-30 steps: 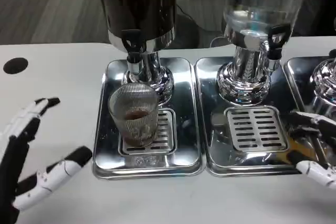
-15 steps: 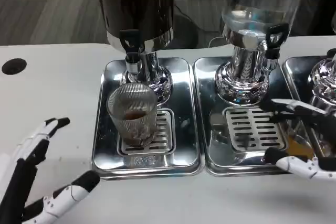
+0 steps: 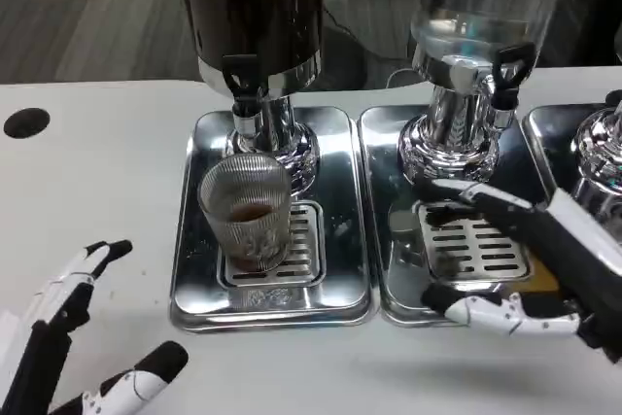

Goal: Grasp the cup under the faucet to collect the drink, then remove the cup.

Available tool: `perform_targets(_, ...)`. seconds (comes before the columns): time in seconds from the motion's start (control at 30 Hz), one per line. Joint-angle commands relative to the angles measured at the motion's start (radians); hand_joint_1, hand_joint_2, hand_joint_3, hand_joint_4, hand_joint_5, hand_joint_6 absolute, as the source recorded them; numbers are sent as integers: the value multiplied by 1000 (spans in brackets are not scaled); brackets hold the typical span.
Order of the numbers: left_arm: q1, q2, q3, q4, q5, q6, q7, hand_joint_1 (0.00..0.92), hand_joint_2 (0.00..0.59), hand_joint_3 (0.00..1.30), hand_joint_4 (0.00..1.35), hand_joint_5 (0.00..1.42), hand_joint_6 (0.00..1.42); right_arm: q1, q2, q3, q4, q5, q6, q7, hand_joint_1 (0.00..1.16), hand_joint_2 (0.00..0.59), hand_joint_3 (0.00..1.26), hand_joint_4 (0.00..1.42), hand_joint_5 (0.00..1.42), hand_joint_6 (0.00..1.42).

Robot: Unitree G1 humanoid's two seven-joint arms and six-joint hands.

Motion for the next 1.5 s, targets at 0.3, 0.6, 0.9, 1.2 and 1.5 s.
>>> perform_targets(0.3, 22, -8, 0, 33, -22, -51, 17, 0, 65, 145, 40, 86, 364, -65, 92, 84, -42, 14, 133, 23, 593, 166, 188, 122, 218, 155)
perform_targets(0.6, 58, -6, 15, 70, -45, -104, 29, 0, 66, 144, 40, 86, 364, -115, 139, 131, -32, -61, 193, -9, 625, 128, 124, 123, 210, 142)
perform_targets(0.9, 75, -10, 27, 88, -53, -137, 31, 0, 65, 144, 40, 86, 359, -169, 193, 174, 27, -136, 225, -65, 646, 122, 66, 44, 119, 69)
perform_targets(1.2, 76, -8, 35, 110, -61, -152, 28, 0, 65, 143, 40, 86, 345, -201, 226, 194, 80, -192, 222, -129, 651, 120, 48, 24, 83, 9)
perform_targets(1.5, 83, -3, 52, 129, -78, -170, 30, 0, 65, 143, 40, 86, 342, -241, 274, 216, 146, -253, 224, -218, 643, 117, 72, 92, 94, 8)
